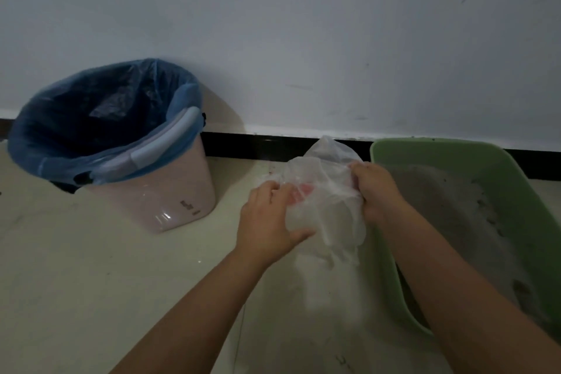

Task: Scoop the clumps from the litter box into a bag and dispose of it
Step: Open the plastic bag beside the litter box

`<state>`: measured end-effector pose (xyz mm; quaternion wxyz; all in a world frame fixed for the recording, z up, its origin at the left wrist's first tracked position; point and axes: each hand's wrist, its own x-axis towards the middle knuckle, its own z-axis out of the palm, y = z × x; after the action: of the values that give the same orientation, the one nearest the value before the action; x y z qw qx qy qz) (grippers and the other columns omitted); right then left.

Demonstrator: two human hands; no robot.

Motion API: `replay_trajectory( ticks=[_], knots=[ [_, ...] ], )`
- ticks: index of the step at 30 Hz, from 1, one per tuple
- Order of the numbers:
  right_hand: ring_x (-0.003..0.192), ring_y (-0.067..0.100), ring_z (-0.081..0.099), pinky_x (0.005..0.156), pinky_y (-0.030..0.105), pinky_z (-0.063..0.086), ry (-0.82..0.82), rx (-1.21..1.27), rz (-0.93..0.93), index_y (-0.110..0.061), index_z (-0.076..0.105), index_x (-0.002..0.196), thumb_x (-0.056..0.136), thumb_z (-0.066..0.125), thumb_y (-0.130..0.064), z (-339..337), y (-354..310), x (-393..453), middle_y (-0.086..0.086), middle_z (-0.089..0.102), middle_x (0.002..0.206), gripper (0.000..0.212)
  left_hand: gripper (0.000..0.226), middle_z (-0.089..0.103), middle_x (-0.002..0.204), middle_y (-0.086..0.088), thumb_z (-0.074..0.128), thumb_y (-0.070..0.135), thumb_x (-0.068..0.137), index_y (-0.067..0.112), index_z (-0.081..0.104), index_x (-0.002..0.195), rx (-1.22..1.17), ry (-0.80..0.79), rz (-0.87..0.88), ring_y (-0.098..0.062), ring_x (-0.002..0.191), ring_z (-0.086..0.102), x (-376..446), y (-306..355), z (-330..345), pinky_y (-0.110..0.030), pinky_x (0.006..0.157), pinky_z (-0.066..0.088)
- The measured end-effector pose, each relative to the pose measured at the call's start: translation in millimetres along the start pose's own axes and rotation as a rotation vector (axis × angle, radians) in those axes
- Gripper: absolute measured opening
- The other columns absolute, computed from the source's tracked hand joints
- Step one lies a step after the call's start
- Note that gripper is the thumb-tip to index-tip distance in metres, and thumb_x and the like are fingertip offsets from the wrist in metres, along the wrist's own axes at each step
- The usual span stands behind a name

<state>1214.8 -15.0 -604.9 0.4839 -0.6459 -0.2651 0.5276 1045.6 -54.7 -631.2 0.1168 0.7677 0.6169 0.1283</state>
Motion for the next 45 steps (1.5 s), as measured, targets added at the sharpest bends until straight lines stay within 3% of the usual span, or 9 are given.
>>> replay_trajectory(
  ticks=[7,12,19,26,30,33,38,42,45],
  knots=[
    [0.090,0.026,0.061,0.080,0.034,0.050,-0.182,-0.498,-0.143,-0.013,0.061,0.103,0.088,0.053,-0.044,-1.0,-4.9,-17.2,0.008,0.062,0.097,0.035,0.021,0.055,0.105,-0.010,0.042,0.009,0.090,0.008,0.058,0.104,0.017,0.084,-0.236,-0.025,0.095,0.052,10.3,-17.4,12.8,-0.030,0.073,0.041],
    [0.124,0.028,0.047,0.099,0.036,0.041,-0.390,-1.433,-0.222,-0.015,0.021,0.144,0.082,0.065,-0.039,-23.6,-0.7,-20.6,0.011,0.045,0.140,0.080,0.027,0.060,0.113,-0.020,0.038,0.002,0.093,0.001,0.061,0.108,-0.471,-0.017,-0.669,-0.034,0.102,0.056,26.9,-33.8,-9.5,-0.035,0.079,0.044],
    [0.092,0.028,0.051,0.073,0.033,0.041,-0.268,-1.161,-0.217,-0.004,0.041,0.117,0.096,0.035,-0.008,-31.3,7.8,-3.0,0.020,0.053,0.114,0.022,0.026,0.054,0.102,-0.019,0.027,0.003,0.098,0.008,0.046,0.115,-1.606,0.048,-1.021,-0.029,0.078,0.054,31.3,-31.1,-15.4,-0.047,0.060,0.052],
    [0.123,0.036,0.036,0.101,0.037,0.034,0.084,-1.141,-0.397,0.002,0.038,0.131,0.090,0.041,-0.004,-26.6,23.2,4.4,0.020,0.031,0.139,0.041,0.022,0.059,0.077,-0.005,0.043,0.008,0.096,0.016,0.056,0.080,-1.054,-0.295,-0.387,-0.021,0.067,0.057,14.8,-23.9,-16.2,-0.030,0.062,0.049],
    [0.104,0.034,0.047,0.084,0.035,0.037,0.319,-0.996,-0.492,0.005,0.054,0.112,0.085,0.042,0.004,-31.8,18.0,0.8,0.023,0.047,0.119,0.029,0.017,0.058,0.082,-0.001,0.060,0.034,0.070,0.021,0.057,0.080,-0.781,-0.665,-0.243,-0.018,0.077,0.054,9.3,-29.5,-22.6,-0.027,0.069,0.043],
    [0.082,0.031,0.054,0.069,0.034,0.041,0.364,-0.893,-0.491,0.005,0.064,0.090,0.081,0.044,0.006,-40.4,11.3,3.7,0.022,0.062,0.092,0.022,0.011,0.053,0.096,-0.002,0.056,0.026,0.090,0.018,0.051,0.094,-0.610,-0.854,-0.261,-0.020,0.092,0.051,8.4,-38.1,-31.5,-0.027,0.077,0.042],
    [0.074,0.021,0.046,0.065,0.025,0.033,0.141,-0.824,-0.283,-0.008,0.060,0.077,0.080,0.041,0.010,-44.4,9.7,12.0,0.013,0.049,0.074,0.026,0.019,0.055,0.085,-0.005,0.051,-0.002,0.082,0.016,0.055,0.077,-0.136,-0.478,-0.204,-0.027,0.088,0.052,16.4,-57.5,-21.3,-0.026,0.065,0.040],
    [0.068,0.021,0.042,0.065,0.029,0.032,0.038,-0.559,-0.212,0.004,0.054,0.072,0.089,0.042,0.000,-36.8,22.0,6.4,0.014,0.045,0.070,0.021,0.056,0.045,0.128,-0.022,0.049,-0.009,0.079,0.010,0.045,0.132,-0.160,0.008,-0.460,-0.037,0.115,0.043,11.2,-60.1,-9.5,-0.037,0.092,0.038],
    [0.069,0.021,0.045,0.066,0.031,0.036,-0.014,-0.528,-0.234,-0.004,0.052,0.070,0.094,0.049,-0.018,-31.9,24.7,2.0,0.011,0.047,0.070,0.028,0.059,0.048,0.129,-0.018,0.056,0.008,0.087,0.011,0.031,0.140,-0.273,0.087,-0.471,-0.031,0.112,0.049,1.4,-45.9,-1.0,-0.036,0.085,0.040]
  ],
)
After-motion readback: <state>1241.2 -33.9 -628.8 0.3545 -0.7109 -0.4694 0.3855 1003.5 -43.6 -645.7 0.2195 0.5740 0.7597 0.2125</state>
